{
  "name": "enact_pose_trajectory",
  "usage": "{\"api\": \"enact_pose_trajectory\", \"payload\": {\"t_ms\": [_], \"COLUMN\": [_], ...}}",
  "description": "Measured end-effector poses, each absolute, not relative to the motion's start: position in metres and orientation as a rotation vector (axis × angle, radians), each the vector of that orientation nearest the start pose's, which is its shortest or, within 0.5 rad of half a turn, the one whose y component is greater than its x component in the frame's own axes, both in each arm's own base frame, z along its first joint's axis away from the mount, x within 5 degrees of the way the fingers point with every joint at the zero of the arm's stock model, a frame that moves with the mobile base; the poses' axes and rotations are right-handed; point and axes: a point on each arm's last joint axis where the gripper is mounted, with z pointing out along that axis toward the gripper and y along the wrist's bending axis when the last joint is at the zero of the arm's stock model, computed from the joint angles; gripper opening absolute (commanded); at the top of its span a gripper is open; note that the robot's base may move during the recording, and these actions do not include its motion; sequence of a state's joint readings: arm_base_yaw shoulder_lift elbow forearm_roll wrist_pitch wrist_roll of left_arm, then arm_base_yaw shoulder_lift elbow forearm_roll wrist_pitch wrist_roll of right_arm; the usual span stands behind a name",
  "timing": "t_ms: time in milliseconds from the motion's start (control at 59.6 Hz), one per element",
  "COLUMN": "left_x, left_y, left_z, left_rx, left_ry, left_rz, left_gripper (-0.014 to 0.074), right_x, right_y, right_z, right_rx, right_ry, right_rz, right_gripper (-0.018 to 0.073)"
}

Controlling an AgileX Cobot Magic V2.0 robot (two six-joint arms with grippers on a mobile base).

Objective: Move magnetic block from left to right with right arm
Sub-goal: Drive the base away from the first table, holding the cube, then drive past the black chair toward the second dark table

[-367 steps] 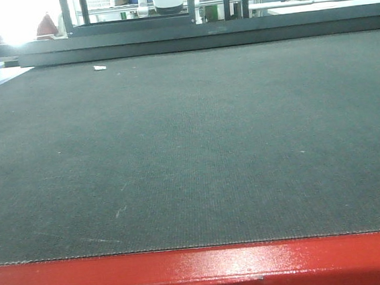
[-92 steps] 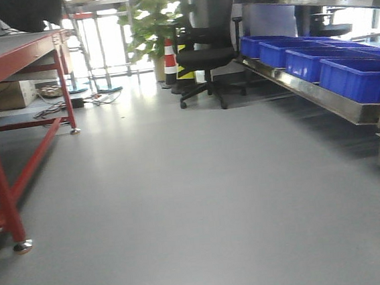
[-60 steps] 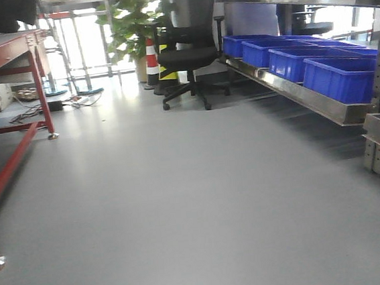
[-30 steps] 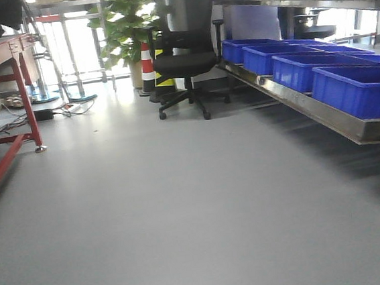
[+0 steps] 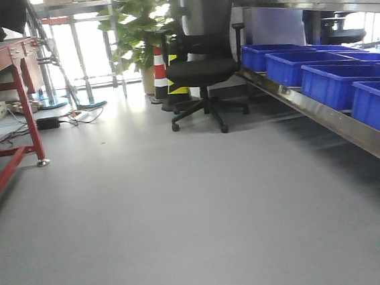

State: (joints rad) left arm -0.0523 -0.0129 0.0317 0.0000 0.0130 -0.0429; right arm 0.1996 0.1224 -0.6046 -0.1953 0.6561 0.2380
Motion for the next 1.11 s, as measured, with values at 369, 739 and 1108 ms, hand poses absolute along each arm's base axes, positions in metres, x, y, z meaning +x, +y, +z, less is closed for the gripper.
{"api": "enact_pose_trajectory", "payload": {"t_ms": [369,739,1108], "left_x": [0.0566,0.0566,0.0566], "left_y": [-0.003,-0.003,-0.003], "left_z": [0.202,0.202,0.202], "left_rx": [0.007,0.007,0.007], "left_ry": [1.516,1.516,1.516], "left_rz": [-0.076,-0.076,-0.076], "left_gripper": [-0.0116,-0.0116,-0.0116], "right_x": [0.0157,0.0157,0.0157], "right_y": [-0.0078,-0.0078,-0.0079], "right_z": [0.3424,0.3424,0.3424], "right_rx": [-0.006,-0.006,-0.005], "right_ry": [1.649,1.649,1.649], "right_rz": [0.117,0.117,0.116], "right_gripper": [0.0162,0.0162,0.0162]}}
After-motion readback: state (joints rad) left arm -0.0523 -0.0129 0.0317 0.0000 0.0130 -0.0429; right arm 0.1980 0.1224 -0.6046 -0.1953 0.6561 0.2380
